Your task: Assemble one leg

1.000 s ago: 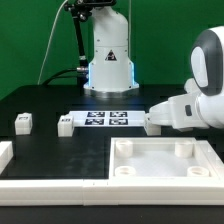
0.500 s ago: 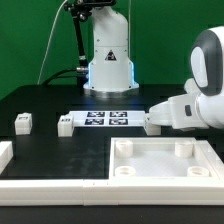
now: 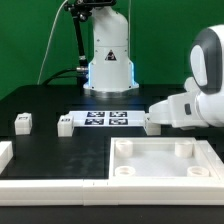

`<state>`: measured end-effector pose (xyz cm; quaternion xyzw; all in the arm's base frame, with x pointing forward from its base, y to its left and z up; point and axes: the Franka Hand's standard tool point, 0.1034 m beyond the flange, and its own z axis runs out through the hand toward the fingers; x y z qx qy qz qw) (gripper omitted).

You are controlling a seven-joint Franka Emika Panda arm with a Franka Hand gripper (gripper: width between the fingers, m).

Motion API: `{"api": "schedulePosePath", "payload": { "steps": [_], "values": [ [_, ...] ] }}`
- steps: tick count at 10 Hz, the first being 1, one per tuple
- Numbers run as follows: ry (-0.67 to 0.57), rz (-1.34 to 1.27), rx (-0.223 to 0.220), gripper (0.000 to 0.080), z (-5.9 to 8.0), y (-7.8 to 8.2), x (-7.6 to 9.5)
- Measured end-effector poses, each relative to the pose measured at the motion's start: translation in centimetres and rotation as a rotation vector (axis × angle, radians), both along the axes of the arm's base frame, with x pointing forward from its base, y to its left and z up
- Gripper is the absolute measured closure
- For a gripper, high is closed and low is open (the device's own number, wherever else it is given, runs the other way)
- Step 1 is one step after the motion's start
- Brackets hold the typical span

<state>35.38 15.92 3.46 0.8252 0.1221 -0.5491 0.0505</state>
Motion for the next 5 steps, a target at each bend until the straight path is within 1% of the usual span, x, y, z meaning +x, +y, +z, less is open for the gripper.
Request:
{"api": "schedulePosePath", "payload": {
  "steps": [2, 4, 5],
  "values": [
    [-0.023, -0.009, -0.001, 0.0509, 3.3, -0.5, 1.1],
    [-0.063, -0.016, 0.005, 0.0509, 5.6, -0.7, 2.2],
    [-0.062, -0.014, 0.004, 0.0509, 5.5, -0.8, 1.8]
  ]
}}
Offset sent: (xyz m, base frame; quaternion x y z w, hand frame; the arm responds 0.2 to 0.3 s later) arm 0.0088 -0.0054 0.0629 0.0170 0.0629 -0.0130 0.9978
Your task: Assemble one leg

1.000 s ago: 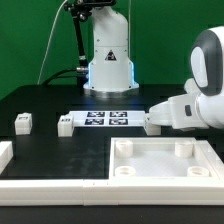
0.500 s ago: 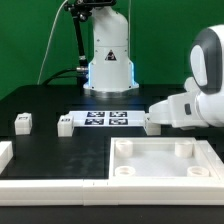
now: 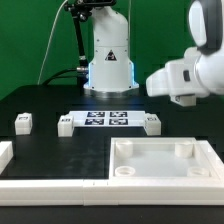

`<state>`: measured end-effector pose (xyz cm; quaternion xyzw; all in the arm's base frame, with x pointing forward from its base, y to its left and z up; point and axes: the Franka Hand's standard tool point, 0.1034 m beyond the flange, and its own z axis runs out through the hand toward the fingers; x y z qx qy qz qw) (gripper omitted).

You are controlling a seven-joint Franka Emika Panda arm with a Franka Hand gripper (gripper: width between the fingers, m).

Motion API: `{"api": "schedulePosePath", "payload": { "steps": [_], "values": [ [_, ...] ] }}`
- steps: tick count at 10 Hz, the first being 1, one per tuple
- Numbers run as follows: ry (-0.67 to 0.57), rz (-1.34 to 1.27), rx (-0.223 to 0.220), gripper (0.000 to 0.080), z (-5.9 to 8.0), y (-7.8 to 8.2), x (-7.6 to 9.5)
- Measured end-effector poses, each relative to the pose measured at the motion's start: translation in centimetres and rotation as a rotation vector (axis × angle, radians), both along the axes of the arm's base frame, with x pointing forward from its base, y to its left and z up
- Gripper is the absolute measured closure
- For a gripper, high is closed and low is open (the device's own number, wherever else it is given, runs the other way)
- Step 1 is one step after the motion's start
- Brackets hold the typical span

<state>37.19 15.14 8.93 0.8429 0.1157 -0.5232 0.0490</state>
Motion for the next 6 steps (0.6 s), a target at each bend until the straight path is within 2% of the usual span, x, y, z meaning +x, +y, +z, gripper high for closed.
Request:
{"api": "schedulePosePath", "payload": {
  "steps": [1, 3, 4, 5, 6],
  "values": [
    [-0.026, -0.003, 0.007, 0.0509, -0.5, 0.1, 0.4],
    [-0.182, -0.013, 0.041, 0.0509, -0.5, 0.4, 1.2],
    [-0.301, -0.022, 0.068, 0.0509, -0.7, 0.4, 1.8],
    [-0.372, -0.017, 0.099, 0.0509, -1.0, -0.1, 2.5],
    [-0.464, -0.029, 0.122, 0.0509, -1.0, -0.5, 3.9]
  ]
}}
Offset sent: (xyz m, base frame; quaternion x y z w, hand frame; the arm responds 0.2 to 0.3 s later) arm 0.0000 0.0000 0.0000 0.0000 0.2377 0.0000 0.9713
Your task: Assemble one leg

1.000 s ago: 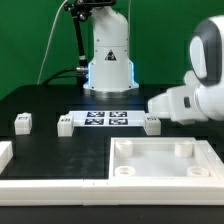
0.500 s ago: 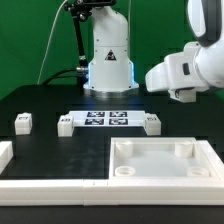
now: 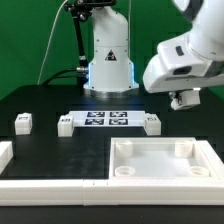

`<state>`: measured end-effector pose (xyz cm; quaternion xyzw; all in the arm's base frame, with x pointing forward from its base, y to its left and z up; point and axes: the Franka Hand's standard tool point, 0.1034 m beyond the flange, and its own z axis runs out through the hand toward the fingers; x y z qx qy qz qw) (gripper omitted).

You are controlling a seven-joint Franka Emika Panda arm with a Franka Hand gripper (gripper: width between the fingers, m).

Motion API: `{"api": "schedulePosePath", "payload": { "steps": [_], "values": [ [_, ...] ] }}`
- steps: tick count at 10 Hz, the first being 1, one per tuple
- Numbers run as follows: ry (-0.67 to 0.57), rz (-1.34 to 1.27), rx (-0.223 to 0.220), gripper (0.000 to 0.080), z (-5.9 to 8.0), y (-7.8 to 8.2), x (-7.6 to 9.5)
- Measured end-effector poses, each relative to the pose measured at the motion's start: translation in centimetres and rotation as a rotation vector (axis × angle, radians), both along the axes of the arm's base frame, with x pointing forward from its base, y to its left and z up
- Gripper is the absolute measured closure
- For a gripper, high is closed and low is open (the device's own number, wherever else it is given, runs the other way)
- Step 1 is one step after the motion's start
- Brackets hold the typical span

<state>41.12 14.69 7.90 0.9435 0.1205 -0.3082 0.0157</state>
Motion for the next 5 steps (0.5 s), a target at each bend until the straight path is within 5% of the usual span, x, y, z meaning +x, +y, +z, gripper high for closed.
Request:
{"api": "schedulePosePath", "payload": {
  "steps": [3, 5],
  "values": [
    [-0.261, -0.034, 0.061, 0.0509, 2.0, -2.0, 2.8],
    [-0.439, -0.032, 0.099, 0.0509, 2.1, -1.7, 3.3]
  ]
}}
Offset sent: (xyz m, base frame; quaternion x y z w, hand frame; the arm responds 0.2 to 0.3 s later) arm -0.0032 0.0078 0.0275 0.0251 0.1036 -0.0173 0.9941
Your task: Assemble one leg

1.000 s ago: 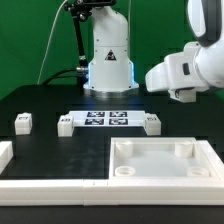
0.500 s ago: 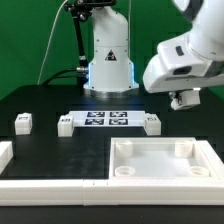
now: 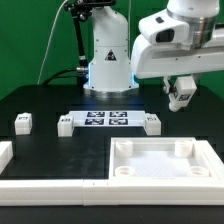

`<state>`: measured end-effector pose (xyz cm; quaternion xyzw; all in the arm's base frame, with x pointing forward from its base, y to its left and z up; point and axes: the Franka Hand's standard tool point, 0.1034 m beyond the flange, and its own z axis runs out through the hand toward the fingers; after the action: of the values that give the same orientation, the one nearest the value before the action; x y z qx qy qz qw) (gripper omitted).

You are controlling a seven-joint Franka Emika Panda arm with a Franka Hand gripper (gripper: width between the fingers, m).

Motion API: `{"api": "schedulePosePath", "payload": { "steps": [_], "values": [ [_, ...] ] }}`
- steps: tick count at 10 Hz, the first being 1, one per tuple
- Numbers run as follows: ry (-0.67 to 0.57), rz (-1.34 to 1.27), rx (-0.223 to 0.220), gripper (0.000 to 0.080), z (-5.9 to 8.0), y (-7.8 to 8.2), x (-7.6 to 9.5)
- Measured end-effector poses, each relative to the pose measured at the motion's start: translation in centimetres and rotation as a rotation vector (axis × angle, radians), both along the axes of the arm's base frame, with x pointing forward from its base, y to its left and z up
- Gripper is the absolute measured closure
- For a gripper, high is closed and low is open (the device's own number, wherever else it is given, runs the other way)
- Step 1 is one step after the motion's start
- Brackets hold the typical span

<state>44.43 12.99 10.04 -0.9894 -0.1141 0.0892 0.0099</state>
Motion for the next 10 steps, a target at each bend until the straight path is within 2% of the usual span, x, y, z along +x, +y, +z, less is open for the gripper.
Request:
{"api": "schedulePosePath", "payload": {
  "steps": [2, 3, 6, 8, 9, 10],
  "values": [
    [-0.175, -0.004, 0.038, 0.0509, -0.1, -0.1, 0.6],
    [-0.195, 0.041, 0.045, 0.0509, 0.1, -0.7, 1.6],
    [-0.258, 0.076, 0.068, 0.0509, 0.8, -1.9, 8.7],
    [-0.291, 0.121, 0.085, 0.0509, 1.0, -2.3, 11.9],
    [-0.295, 0.129, 0.098, 0.0509, 0.4, -2.1, 13.0],
    [-0.304, 0.145, 0.101, 0.0509, 0.2, -1.3, 13.3]
  ]
}}
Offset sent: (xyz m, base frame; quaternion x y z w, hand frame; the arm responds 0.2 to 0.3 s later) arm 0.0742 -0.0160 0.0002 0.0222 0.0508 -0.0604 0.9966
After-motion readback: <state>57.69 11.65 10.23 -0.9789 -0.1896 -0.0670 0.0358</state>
